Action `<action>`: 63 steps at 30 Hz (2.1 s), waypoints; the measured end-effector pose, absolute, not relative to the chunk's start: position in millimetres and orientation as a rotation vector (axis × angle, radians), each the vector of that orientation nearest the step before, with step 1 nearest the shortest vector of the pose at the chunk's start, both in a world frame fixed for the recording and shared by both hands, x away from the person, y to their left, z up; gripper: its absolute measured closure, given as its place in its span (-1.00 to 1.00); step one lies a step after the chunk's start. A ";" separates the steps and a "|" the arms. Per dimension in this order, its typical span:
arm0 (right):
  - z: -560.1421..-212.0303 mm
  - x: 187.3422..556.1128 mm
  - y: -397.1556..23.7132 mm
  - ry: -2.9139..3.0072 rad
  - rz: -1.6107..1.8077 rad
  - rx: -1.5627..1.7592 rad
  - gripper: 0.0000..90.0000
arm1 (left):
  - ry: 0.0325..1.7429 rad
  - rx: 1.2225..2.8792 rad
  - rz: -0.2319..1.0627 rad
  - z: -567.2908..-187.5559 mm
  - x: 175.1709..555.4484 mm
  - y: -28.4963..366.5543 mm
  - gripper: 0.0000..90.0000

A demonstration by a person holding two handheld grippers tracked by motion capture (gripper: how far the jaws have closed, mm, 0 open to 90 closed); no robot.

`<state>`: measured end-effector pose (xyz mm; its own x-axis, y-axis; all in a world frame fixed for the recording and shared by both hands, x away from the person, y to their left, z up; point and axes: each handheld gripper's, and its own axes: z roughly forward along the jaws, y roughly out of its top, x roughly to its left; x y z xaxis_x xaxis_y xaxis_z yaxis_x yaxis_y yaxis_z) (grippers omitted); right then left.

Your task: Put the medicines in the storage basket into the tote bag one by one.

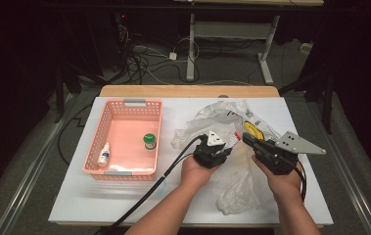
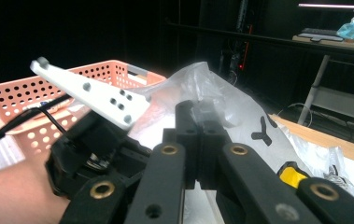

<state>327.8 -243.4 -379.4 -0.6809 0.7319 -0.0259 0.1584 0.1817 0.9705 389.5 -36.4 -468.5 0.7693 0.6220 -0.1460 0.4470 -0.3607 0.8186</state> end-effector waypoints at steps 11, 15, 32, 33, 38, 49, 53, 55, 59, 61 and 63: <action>-380.2 328.4 -243.8 1.980 1.527 0.843 1.00 | 0.804 2.013 0.205 -476.6 394.4 -47.4 0.43; -380.4 328.9 -244.0 1.981 1.526 0.840 1.00 | 0.784 2.025 0.202 -473.6 389.3 -45.5 0.24; -378.9 328.1 -243.1 1.981 1.527 0.833 1.00 | 0.734 2.026 0.119 -469.7 354.6 -20.6 -0.30; -378.9 328.0 -243.4 1.981 1.528 0.834 1.00 | 0.730 2.028 0.119 -469.3 352.5 -18.2 -0.34; -378.6 327.5 -244.6 1.982 1.523 0.840 1.00 | 0.741 2.025 0.114 -465.9 342.6 -4.6 -0.57; -379.1 327.6 -244.1 1.984 1.515 0.838 1.00 | 0.726 2.015 0.152 -442.2 319.7 26.5 -1.00; -379.1 327.4 -243.2 1.985 1.514 0.832 1.00 | 0.717 2.022 0.174 -433.6 312.0 38.3 -1.00; -378.9 327.0 -242.5 1.987 1.514 0.834 1.00 | 0.721 2.021 0.186 -430.3 310.1 45.6 -1.00; -378.7 326.3 -241.4 1.989 1.513 0.830 1.00 | 0.744 1.998 0.188 -427.3 308.0 62.4 -1.00; -379.1 326.2 -241.4 1.993 1.512 0.828 1.00 | 0.757 1.995 0.193 -427.0 307.0 71.1 -1.00; -379.8 326.4 -241.2 1.996 1.509 0.829 1.00 | 0.773 1.992 0.210 -426.5 305.4 80.1 -1.00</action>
<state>326.4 -241.2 -379.8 -0.6896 0.7236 -0.0293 0.1688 0.2000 0.9651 305.4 80.1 -426.5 0.7849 0.5981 -0.1619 0.4342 -0.3444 0.8324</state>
